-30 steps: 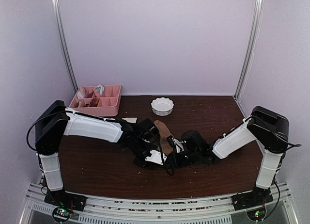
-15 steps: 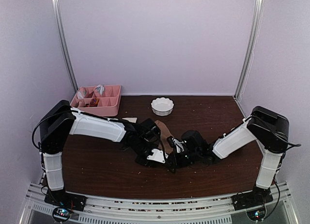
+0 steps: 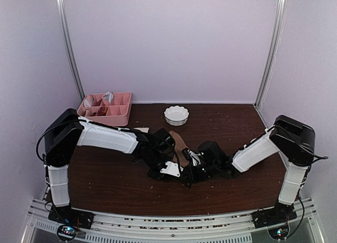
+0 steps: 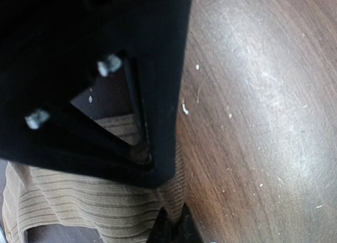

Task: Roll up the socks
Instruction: Roll the sock at the center of the board.

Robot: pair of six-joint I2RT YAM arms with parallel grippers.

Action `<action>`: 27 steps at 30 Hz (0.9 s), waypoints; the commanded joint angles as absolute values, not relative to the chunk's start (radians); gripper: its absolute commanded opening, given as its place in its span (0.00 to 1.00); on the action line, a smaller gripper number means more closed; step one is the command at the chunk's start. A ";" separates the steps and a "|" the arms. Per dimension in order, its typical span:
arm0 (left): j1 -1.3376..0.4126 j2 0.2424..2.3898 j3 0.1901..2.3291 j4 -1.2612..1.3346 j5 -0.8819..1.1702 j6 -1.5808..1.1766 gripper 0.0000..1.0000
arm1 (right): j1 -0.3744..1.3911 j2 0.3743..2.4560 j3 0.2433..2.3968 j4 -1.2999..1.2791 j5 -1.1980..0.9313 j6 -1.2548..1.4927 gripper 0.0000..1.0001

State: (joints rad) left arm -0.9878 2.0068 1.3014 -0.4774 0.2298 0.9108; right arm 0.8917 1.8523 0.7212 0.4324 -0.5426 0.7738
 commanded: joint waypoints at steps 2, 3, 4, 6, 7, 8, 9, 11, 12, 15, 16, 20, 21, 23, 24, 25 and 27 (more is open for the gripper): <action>-0.972 2.062 1.316 -0.619 0.267 0.861 0.00 | 0.887 1.765 0.636 0.410 -0.456 0.750 0.19; -0.967 2.065 1.326 -0.649 0.297 0.846 0.00 | 0.887 1.733 0.613 0.433 -0.423 0.727 0.23; -0.961 2.068 1.339 -0.683 0.333 0.831 0.00 | 0.889 1.693 0.587 0.465 -0.389 0.699 0.27; -0.945 2.079 1.370 -0.751 0.408 0.801 0.00 | 0.903 1.616 0.524 0.496 -0.310 0.608 0.35; -0.936 2.087 1.387 -0.785 0.447 0.784 0.00 | 0.916 1.576 0.503 0.499 -0.271 0.557 0.38; -0.929 2.093 1.402 -0.815 0.484 0.770 0.00 | 0.930 1.539 0.481 0.494 -0.226 0.500 0.40; -0.922 2.102 1.417 -0.848 0.517 0.760 0.00 | 0.945 1.503 0.460 0.488 -0.191 0.447 0.41; -0.911 2.119 1.438 -0.893 0.571 0.743 0.00 | 0.977 1.448 0.419 0.490 -0.134 0.352 0.43; -0.909 2.128 1.450 -0.915 0.599 0.740 0.00 | 1.001 1.425 0.403 0.492 -0.106 0.301 0.44; -0.908 2.171 1.498 -0.999 0.651 0.737 0.00 | 1.114 1.380 0.354 0.519 -0.025 0.138 0.49; -0.907 2.186 1.524 -1.023 0.665 0.735 0.00 | 1.148 1.374 0.345 0.524 -0.001 0.076 0.50; -0.903 2.242 1.594 -1.103 0.692 0.744 0.00 | 1.273 1.405 0.375 0.473 0.082 -0.041 0.52; -0.902 2.256 1.609 -1.118 0.695 0.746 0.00 | 1.302 1.421 0.395 0.457 0.098 -0.070 0.52; -0.897 2.278 1.637 -1.139 0.699 0.745 0.00 | 1.352 1.464 0.454 0.416 0.120 -0.123 0.52; -0.896 2.290 1.651 -1.152 0.701 0.748 0.00 | 1.371 1.491 0.489 0.390 0.129 -0.152 0.51; -0.895 2.301 1.665 -1.166 0.702 0.752 0.00 | 1.386 1.519 0.520 0.368 0.139 -0.178 0.51; -0.893 2.319 1.687 -1.185 0.701 0.753 0.00 | 1.396 1.566 0.568 0.352 0.151 -0.229 0.49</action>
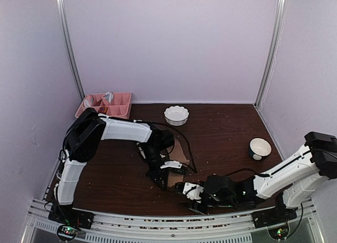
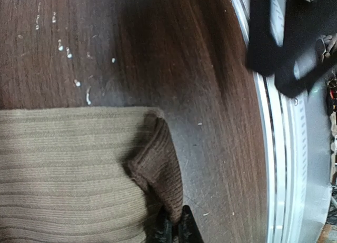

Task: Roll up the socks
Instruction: Roll the sock at the center of the board.

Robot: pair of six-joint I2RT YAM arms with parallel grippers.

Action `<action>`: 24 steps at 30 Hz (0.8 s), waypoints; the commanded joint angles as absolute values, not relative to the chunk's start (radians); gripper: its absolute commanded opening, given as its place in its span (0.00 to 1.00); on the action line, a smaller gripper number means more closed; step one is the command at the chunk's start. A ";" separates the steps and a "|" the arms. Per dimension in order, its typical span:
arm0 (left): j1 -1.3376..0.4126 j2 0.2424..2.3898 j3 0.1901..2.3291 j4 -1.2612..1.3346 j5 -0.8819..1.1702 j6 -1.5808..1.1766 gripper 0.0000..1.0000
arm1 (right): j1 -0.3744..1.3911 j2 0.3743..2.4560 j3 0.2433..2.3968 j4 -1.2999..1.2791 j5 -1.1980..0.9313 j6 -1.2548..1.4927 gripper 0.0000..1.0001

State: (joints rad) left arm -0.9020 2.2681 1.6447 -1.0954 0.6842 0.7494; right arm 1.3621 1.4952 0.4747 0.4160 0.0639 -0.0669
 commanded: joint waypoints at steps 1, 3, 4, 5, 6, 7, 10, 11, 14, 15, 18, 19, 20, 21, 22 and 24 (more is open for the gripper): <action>-0.892 2.324 1.694 -1.192 0.703 0.753 0.00 | 1.396 1.587 0.587 0.355 0.152 -0.251 0.49; -0.890 2.330 1.702 -1.198 0.709 0.753 0.00 | 1.396 1.628 0.620 0.368 0.162 -0.289 0.48; -0.890 2.331 1.704 -1.199 0.709 0.754 0.00 | 1.394 1.650 0.638 0.371 0.166 -0.313 0.47; -0.889 2.334 1.706 -1.203 0.708 0.755 0.00 | 1.393 1.673 0.658 0.367 0.171 -0.336 0.46; -0.888 2.339 1.710 -1.210 0.707 0.761 0.00 | 1.388 1.698 0.675 0.359 0.177 -0.357 0.44; -0.888 2.343 1.718 -1.219 0.709 0.763 0.00 | 1.380 1.718 0.688 0.355 0.182 -0.373 0.43; -0.884 2.358 1.740 -1.249 0.710 0.774 0.00 | 1.350 1.754 0.709 0.359 0.157 -0.395 0.39; -0.882 2.359 1.741 -1.250 0.711 0.775 0.00 | 1.342 1.760 0.714 0.354 0.151 -0.400 0.38; -0.878 2.363 1.747 -1.255 0.710 0.782 0.00 | 1.324 1.777 0.726 0.342 0.149 -0.412 0.34; -0.878 2.364 1.752 -1.260 0.712 0.785 0.00 | 1.318 1.783 0.728 0.337 0.149 -0.413 0.33; -0.875 2.372 1.769 -1.282 0.723 0.797 0.00 | 1.307 1.793 0.729 0.330 0.141 -0.408 0.28; -0.873 2.372 1.771 -1.283 0.725 0.797 0.00 | 1.305 1.797 0.730 0.327 0.142 -0.404 0.25; -0.872 2.372 1.774 -1.283 0.727 0.797 0.00 | 1.305 1.800 0.729 0.322 0.142 -0.398 0.22; -0.870 2.373 1.779 -1.283 0.728 0.796 0.00 | 1.304 1.799 0.727 0.318 0.138 -0.393 0.19; -0.869 2.374 1.784 -1.283 0.731 0.796 0.00 | 1.305 1.800 0.722 0.315 0.132 -0.388 0.15; -0.863 2.374 1.795 -1.284 0.736 0.793 0.05 | 1.304 1.799 0.713 0.314 0.128 -0.367 0.07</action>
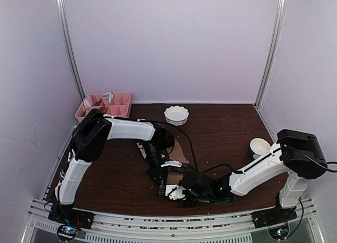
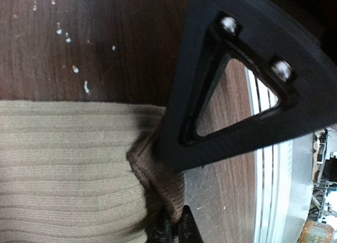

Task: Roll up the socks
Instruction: Roll the sock at the center of the board.

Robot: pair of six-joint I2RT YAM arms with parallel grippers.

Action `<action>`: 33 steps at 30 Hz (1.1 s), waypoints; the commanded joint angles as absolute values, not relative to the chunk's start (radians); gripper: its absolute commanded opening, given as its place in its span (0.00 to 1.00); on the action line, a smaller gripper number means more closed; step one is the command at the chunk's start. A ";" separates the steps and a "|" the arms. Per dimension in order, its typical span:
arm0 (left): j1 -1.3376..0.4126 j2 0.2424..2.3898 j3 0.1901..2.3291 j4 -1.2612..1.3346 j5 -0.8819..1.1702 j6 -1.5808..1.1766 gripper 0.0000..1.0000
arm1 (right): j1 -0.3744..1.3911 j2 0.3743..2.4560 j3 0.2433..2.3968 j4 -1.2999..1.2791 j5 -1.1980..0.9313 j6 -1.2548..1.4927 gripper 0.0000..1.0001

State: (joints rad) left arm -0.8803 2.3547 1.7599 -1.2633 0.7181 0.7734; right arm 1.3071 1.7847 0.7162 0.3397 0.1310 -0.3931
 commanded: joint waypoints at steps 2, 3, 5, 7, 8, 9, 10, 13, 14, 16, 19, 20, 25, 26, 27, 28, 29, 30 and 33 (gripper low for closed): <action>-0.857 2.368 1.803 -1.282 0.733 0.780 0.19 | 1.301 1.793 0.704 0.305 0.119 -0.330 0.00; -0.849 2.357 1.801 -1.272 0.730 0.765 0.25 | 1.298 1.790 0.701 0.296 0.114 -0.306 0.00; -0.822 2.306 1.761 -1.218 0.730 0.737 0.40 | 1.290 1.776 0.688 0.290 0.091 -0.250 0.00; -0.788 2.227 1.692 -1.129 0.715 0.712 0.50 | 1.278 1.761 0.668 0.289 0.057 -0.189 0.00; -0.777 2.184 1.656 -1.091 0.703 0.705 0.64 | 1.270 1.754 0.660 0.287 0.037 -0.151 0.00; -0.768 2.138 1.614 -1.054 0.694 0.703 0.70 | 1.260 1.749 0.655 0.283 0.017 -0.111 0.00; -0.762 2.091 1.570 -1.010 0.678 0.701 0.72 | 1.240 1.746 0.654 0.271 -0.014 -0.075 0.00; -0.761 1.962 1.429 -0.869 0.638 0.712 0.74 | 1.180 1.738 0.654 0.246 -0.152 -0.010 0.00; -0.762 1.926 1.386 -0.828 0.633 0.717 0.74 | 1.163 1.732 0.655 0.246 -0.188 0.005 0.00; -0.766 1.876 1.326 -0.759 0.623 0.719 0.74 | 1.116 1.727 0.658 0.253 -0.259 0.059 0.00; -0.784 1.837 1.271 -0.683 0.610 0.722 0.73 | 1.047 1.741 0.666 0.255 -0.364 0.152 0.00; -0.792 1.826 1.254 -0.660 0.611 0.726 0.73 | 1.027 1.747 0.668 0.255 -0.391 0.181 0.00; -0.878 1.808 1.189 -0.571 0.542 0.778 0.70 | 0.937 1.798 0.671 0.291 -0.548 0.353 0.00; -0.895 1.813 1.187 -0.559 0.523 0.789 0.70 | 0.921 1.809 0.668 0.308 -0.579 0.392 0.00; -0.907 1.823 1.193 -0.540 0.501 0.794 0.69 | 0.909 1.821 0.660 0.333 -0.615 0.435 0.00; -0.915 1.833 1.202 -0.527 0.488 0.799 0.68 | 0.898 1.834 0.653 0.365 -0.647 0.469 0.00; -0.919 1.844 1.213 -0.514 0.478 0.800 0.66 | 0.890 1.847 0.647 0.390 -0.674 0.498 0.00; -0.922 1.853 1.224 -0.504 0.471 0.803 0.65 | 0.884 1.860 0.644 0.411 -0.693 0.521 0.00; -0.935 1.884 1.258 -0.497 0.451 0.825 0.62 | 0.867 1.890 0.633 0.431 -0.706 0.559 0.00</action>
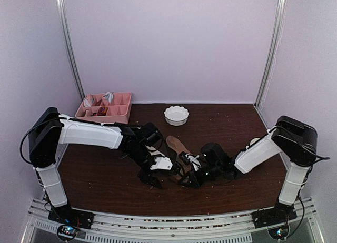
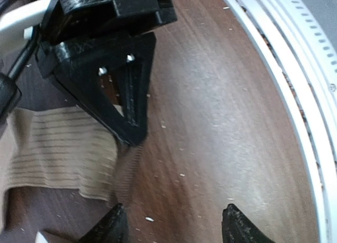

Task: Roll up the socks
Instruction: Roll the sock at the center of the board.

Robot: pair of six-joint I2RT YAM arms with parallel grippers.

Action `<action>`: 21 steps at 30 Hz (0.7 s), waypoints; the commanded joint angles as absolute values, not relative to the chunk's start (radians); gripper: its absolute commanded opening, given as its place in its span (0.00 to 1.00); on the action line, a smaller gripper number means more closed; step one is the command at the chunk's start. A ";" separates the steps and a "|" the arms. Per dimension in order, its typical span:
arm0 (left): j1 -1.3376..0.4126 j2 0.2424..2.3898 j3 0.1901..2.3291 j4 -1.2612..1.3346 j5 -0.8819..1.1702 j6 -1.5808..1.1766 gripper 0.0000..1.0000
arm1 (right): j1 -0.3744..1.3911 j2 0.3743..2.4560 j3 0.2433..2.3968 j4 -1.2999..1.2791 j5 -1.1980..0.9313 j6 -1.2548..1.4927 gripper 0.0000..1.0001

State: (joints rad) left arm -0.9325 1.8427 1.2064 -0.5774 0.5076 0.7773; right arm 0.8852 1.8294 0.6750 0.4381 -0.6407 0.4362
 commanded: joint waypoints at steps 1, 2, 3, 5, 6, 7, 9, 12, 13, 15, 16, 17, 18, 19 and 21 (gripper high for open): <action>-0.941 1.893 1.265 -0.499 0.444 0.834 0.60 | 0.862 1.895 0.632 0.436 -0.709 0.566 0.00; -0.947 1.903 1.271 -0.502 0.440 0.842 0.58 | 0.858 1.899 0.632 0.435 -0.715 0.571 0.00; -0.951 1.916 1.280 -0.507 0.433 0.850 0.56 | 0.853 1.901 0.633 0.437 -0.718 0.580 0.00; -0.956 1.948 1.303 -0.522 0.417 0.857 0.52 | 0.844 1.902 0.632 0.439 -0.719 0.596 0.00; -0.956 1.962 1.316 -0.531 0.412 0.862 0.50 | 0.838 1.903 0.630 0.441 -0.723 0.601 0.00; -0.956 1.974 1.325 -0.535 0.405 0.865 0.48 | 0.835 1.906 0.631 0.442 -0.727 0.603 0.00; -0.957 1.990 1.332 -0.534 0.393 0.873 0.45 | 0.834 1.909 0.631 0.443 -0.731 0.608 0.00; -0.957 2.010 1.345 -0.534 0.376 0.879 0.41 | 0.833 1.917 0.629 0.457 -0.737 0.620 0.00; -0.957 2.016 1.350 -0.534 0.372 0.879 0.39 | 0.833 1.919 0.628 0.459 -0.739 0.622 0.00; -0.957 2.024 1.356 -0.534 0.371 0.880 0.35 | 0.833 1.921 0.625 0.470 -0.742 0.630 0.00; -0.957 2.028 1.357 -0.534 0.373 0.879 0.33 | 0.833 1.921 0.625 0.472 -0.742 0.632 0.00; -0.957 2.031 1.358 -0.534 0.373 0.878 0.31 | 0.832 1.921 0.625 0.472 -0.743 0.633 0.00; -0.957 2.034 1.358 -0.534 0.374 0.877 0.30 | 0.832 1.922 0.627 0.472 -0.745 0.635 0.00; -0.957 2.037 1.358 -0.533 0.376 0.874 0.28 | 0.832 1.923 0.629 0.471 -0.744 0.637 0.00; -0.957 2.039 1.356 -0.529 0.381 0.869 0.22 | 0.829 1.927 0.634 0.475 -0.747 0.643 0.00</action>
